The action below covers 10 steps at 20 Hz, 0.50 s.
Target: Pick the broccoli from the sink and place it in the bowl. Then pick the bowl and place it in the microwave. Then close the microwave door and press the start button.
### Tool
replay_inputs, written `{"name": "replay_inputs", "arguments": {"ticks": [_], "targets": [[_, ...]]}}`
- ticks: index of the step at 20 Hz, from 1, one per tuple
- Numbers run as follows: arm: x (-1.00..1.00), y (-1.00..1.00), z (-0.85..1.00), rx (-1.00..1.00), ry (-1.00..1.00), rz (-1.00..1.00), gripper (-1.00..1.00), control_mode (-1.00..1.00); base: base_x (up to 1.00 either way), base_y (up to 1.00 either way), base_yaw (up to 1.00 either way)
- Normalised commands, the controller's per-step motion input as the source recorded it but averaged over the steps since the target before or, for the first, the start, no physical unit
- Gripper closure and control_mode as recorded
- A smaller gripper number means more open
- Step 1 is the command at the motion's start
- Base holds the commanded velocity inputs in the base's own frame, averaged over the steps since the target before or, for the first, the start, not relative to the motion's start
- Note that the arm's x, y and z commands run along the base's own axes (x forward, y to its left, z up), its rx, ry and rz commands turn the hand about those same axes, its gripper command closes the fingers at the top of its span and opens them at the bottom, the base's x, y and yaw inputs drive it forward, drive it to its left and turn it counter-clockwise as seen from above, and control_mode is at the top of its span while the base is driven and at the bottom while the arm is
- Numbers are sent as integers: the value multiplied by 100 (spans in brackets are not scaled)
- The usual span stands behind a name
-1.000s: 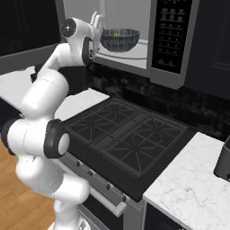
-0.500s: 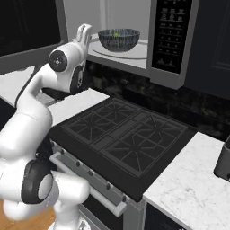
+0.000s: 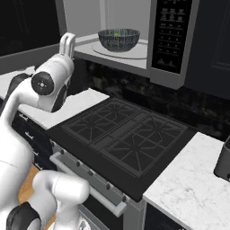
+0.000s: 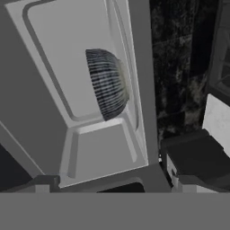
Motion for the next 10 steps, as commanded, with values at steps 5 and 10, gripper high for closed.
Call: {"name": "replay_inputs", "arguments": {"ticks": [5, 10], "targets": [[-78, 42, 0, 0, 0, 0, -100, -100, 0, 0, 0], [-68, 32, 0, 0, 1, 0, -100, -100, 0, 0, 0]]}}
